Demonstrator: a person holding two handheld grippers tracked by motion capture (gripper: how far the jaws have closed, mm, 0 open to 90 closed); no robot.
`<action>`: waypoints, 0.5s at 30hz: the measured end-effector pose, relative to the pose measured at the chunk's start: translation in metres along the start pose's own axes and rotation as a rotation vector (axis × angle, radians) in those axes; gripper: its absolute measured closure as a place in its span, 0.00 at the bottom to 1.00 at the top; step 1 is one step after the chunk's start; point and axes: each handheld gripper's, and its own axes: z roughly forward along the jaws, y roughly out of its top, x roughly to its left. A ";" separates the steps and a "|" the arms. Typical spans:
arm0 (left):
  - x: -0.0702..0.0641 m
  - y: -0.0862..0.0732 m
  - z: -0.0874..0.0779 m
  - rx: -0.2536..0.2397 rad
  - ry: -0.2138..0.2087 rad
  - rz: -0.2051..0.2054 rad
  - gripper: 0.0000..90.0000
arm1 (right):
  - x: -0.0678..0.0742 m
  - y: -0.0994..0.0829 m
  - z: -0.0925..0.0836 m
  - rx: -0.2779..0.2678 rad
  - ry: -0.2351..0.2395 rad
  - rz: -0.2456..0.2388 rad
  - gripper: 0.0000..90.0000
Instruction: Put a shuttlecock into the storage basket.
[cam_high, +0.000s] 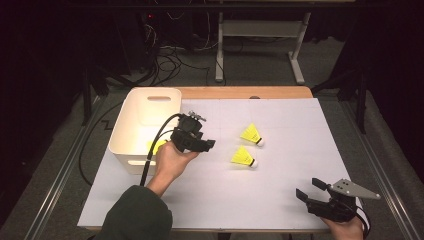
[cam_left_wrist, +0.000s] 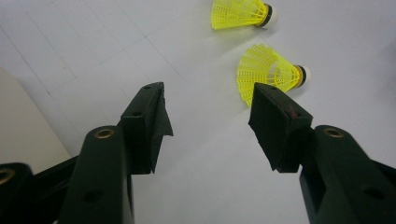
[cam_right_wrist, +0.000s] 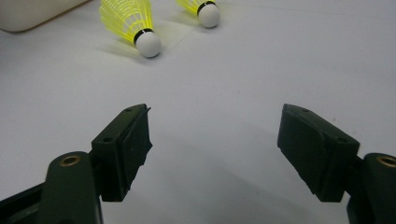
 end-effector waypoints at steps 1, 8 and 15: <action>-0.001 0.000 0.001 -0.004 0.001 0.002 0.52 | 0.000 0.000 0.000 0.000 0.000 0.000 0.29; -0.004 -0.001 0.004 -0.003 -0.004 0.010 0.51 | 0.000 0.000 0.000 0.000 0.001 0.000 0.29; -0.007 -0.001 0.007 0.007 -0.009 0.014 0.51 | 0.000 0.000 0.000 -0.001 0.000 -0.001 0.29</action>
